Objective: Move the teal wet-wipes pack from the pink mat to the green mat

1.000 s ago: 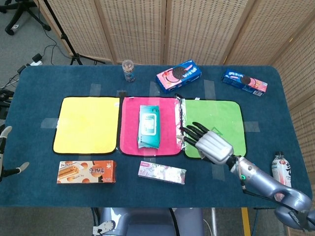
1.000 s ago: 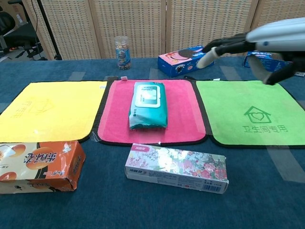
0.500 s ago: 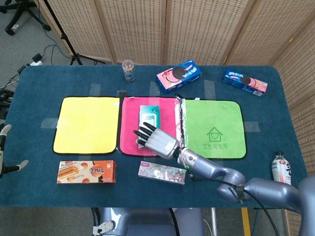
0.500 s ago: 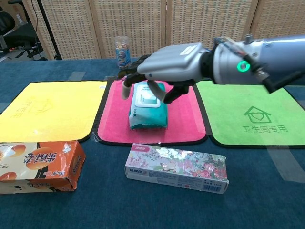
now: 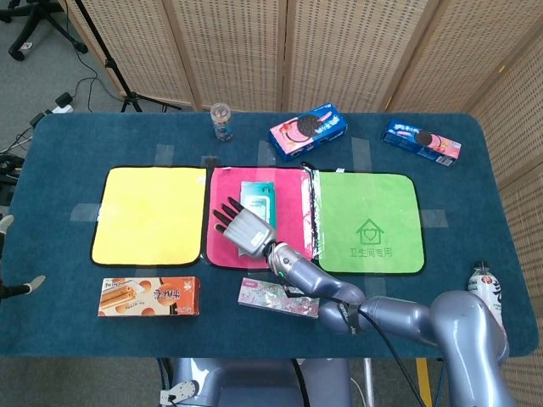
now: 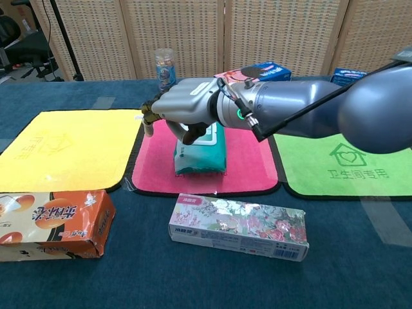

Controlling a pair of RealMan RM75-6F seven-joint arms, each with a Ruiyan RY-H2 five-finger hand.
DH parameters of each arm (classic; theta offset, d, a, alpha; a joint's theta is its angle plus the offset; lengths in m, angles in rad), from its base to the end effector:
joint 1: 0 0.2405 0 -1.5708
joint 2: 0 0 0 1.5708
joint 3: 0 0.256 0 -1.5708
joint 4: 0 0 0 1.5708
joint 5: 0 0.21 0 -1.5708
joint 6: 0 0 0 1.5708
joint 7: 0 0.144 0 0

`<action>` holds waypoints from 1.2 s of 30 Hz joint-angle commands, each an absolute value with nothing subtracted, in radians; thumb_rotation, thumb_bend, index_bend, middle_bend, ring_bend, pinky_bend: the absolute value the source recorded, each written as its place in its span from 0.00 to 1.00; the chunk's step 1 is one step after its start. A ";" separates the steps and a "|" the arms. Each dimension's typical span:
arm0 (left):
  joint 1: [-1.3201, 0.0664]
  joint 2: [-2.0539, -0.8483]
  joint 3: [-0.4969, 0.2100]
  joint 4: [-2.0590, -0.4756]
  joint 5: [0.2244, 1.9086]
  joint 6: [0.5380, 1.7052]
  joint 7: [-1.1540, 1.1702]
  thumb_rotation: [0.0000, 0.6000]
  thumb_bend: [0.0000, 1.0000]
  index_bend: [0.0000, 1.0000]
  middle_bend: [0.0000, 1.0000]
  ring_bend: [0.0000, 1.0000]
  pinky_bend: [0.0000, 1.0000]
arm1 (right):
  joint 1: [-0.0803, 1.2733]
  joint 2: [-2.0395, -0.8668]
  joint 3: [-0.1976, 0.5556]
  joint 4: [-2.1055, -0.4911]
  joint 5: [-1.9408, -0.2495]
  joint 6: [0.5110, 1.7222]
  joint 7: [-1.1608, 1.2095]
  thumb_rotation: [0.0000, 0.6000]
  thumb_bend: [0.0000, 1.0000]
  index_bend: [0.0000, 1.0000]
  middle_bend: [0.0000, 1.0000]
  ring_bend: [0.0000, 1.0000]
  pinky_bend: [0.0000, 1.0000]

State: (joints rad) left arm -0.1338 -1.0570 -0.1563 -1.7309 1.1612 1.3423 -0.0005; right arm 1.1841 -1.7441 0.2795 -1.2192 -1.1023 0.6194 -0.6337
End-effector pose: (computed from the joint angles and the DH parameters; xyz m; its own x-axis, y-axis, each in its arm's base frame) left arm -0.3228 0.2107 0.1781 0.2679 0.0221 0.9632 0.9317 0.2486 -0.2648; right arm 0.0085 -0.3845 -0.0875 0.7704 -0.0188 0.6373 -0.4301 -0.7531 0.4978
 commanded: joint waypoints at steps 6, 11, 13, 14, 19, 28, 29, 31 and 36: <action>-0.143 -1.059 -0.161 -1.720 1.140 1.322 0.001 1.00 0.01 0.00 0.00 0.00 0.00 | 1.239 -1.809 0.250 -1.102 -0.980 0.618 -0.706 1.00 1.00 0.21 0.06 0.00 0.00; -0.148 -1.062 -0.162 -1.715 1.132 1.316 0.008 1.00 0.01 0.00 0.00 0.00 0.00 | 1.250 -1.810 0.223 -1.075 -0.936 0.613 -0.733 1.00 1.00 0.25 0.10 0.00 0.00; -0.149 -1.064 -0.162 -1.715 1.130 1.315 0.012 1.00 0.01 0.00 0.00 0.00 0.00 | 1.249 -1.803 0.213 -1.076 -0.926 0.615 -0.734 1.00 1.00 0.26 0.11 0.00 0.00; -0.150 -1.065 -0.162 -1.715 1.129 1.315 0.013 1.00 0.01 0.00 0.00 0.00 0.00 | 1.249 -1.800 0.209 -1.077 -0.925 0.615 -0.735 1.00 1.00 0.27 0.12 0.00 0.01; -0.153 -1.073 -0.158 -1.716 1.132 1.316 0.032 1.00 0.01 0.00 0.00 0.00 0.00 | 1.238 -1.756 0.169 -1.098 -0.932 0.626 -0.748 1.00 1.00 0.32 0.18 0.04 0.07; -0.153 -1.080 -0.149 -1.725 1.149 1.327 0.052 1.00 0.01 0.00 0.00 0.00 0.00 | 1.202 -1.669 0.116 -1.132 -0.922 0.641 -0.749 1.00 1.00 0.40 0.26 0.14 0.15; -0.153 -1.081 -0.149 -1.726 1.150 1.328 0.052 1.00 0.01 0.00 0.00 0.00 0.00 | 1.201 -1.665 0.113 -1.133 -0.922 0.641 -0.750 1.00 1.00 0.40 0.26 0.14 0.15; -0.154 -1.082 -0.146 -1.727 1.153 1.328 0.056 1.00 0.01 0.00 0.00 0.00 0.00 | 1.192 -1.644 0.098 -1.141 -0.923 0.643 -0.753 1.00 1.00 0.40 0.26 0.15 0.16; -0.154 -1.087 -0.141 -1.732 1.163 1.333 0.067 1.00 0.01 0.00 0.00 0.00 0.00 | 1.158 -1.586 0.065 -1.153 -0.912 0.647 -0.745 1.00 1.00 0.40 0.26 0.16 0.18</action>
State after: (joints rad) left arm -0.1541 -1.0863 -0.1414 -1.7315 1.1628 1.3321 0.0668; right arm 1.1688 -1.5995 0.0749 -1.1487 -0.9175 0.6455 -0.7482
